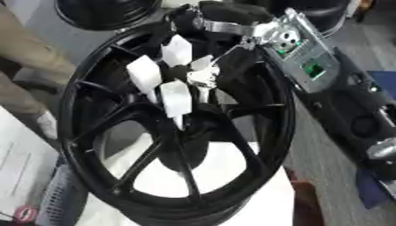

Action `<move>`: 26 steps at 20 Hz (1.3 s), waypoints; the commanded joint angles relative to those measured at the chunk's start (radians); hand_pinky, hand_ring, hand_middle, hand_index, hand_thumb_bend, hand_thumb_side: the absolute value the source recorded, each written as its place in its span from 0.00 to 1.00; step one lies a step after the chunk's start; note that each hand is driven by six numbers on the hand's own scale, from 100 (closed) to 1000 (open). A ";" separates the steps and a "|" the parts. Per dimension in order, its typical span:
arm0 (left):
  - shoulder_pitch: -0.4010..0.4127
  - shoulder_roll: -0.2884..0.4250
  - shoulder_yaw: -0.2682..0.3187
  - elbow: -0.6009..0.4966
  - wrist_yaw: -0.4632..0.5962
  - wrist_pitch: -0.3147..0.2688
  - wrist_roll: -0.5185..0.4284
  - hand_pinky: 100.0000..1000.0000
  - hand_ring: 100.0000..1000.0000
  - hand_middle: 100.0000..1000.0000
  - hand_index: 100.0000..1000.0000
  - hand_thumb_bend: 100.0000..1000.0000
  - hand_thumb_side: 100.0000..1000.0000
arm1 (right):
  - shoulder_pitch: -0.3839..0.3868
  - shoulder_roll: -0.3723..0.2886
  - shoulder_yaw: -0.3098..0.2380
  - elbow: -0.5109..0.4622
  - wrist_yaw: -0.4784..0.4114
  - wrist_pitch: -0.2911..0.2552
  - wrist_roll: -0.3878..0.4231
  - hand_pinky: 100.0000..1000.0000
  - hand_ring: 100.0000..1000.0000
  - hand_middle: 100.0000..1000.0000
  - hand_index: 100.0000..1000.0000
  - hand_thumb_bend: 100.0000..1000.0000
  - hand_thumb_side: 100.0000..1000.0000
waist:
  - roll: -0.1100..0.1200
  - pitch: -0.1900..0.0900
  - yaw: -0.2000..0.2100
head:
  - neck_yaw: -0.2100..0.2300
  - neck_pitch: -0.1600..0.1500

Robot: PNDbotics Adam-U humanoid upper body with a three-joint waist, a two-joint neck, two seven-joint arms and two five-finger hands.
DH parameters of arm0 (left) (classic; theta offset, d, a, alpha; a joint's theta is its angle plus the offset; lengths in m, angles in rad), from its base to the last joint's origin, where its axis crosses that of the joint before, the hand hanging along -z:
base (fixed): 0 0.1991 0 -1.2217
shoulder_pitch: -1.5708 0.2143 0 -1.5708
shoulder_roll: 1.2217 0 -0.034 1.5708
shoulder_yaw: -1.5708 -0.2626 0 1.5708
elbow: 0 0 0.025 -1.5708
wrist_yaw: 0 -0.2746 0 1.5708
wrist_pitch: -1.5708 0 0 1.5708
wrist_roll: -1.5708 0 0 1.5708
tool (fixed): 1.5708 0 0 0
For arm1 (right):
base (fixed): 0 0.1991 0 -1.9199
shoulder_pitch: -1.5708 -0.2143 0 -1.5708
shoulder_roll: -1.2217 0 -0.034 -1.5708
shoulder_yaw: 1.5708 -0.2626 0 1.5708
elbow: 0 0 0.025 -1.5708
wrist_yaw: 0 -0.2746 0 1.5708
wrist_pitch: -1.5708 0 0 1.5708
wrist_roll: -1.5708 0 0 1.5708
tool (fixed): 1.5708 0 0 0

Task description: Pull the pin out of the wheel hub.

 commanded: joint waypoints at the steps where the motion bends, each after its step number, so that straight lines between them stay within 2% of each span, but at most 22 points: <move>1: -0.004 0.043 0.017 -0.008 0.007 -0.002 0.002 0.65 0.76 0.50 0.69 0.83 0.49 | -0.016 -0.001 -0.013 -0.019 0.029 -0.319 0.315 0.81 0.75 0.75 0.83 0.11 0.54 | 0.004 -0.012 -0.002 | 0.001 -0.013; 4: -0.001 0.042 0.018 -0.004 0.009 -0.003 0.003 0.65 0.76 0.50 0.69 0.83 0.49 | -0.019 -0.001 -0.022 -0.034 0.075 -0.319 0.315 0.80 0.75 0.74 0.82 0.17 0.53 | 0.003 -0.010 -0.006 | 0.006 -0.014; 7: 0.002 0.040 0.019 -0.001 0.011 -0.004 0.005 0.65 0.76 0.50 0.68 0.83 0.49 | -0.019 0.003 -0.054 -0.069 0.140 -0.319 0.315 0.79 0.74 0.74 0.82 0.20 0.50 | 0.003 -0.007 -0.009 | 0.010 -0.023; 13: 0.007 0.036 0.019 0.004 0.015 -0.006 0.004 0.65 0.76 0.50 0.68 0.82 0.49 | -0.012 0.010 -0.076 -0.103 0.196 -0.317 0.315 0.77 0.72 0.71 0.81 0.18 0.50 | 0.002 -0.003 -0.010 | 0.008 -0.028; 17: 0.012 0.035 0.022 0.009 0.018 -0.007 0.006 0.65 0.76 0.51 0.68 0.82 0.49 | -0.009 0.005 -0.090 -0.143 0.206 -0.304 0.315 0.75 0.68 0.68 0.79 0.19 0.49 | 0.005 -0.003 -0.013 | 0.010 -0.028; 26: 0.018 0.039 0.023 0.015 0.022 -0.011 0.006 0.66 0.76 0.51 0.68 0.82 0.49 | 0.011 -0.007 -0.072 -0.147 0.264 -0.318 0.315 0.75 0.70 0.70 0.79 0.18 0.52 | 0.006 0.008 -0.016 | 0.017 -0.025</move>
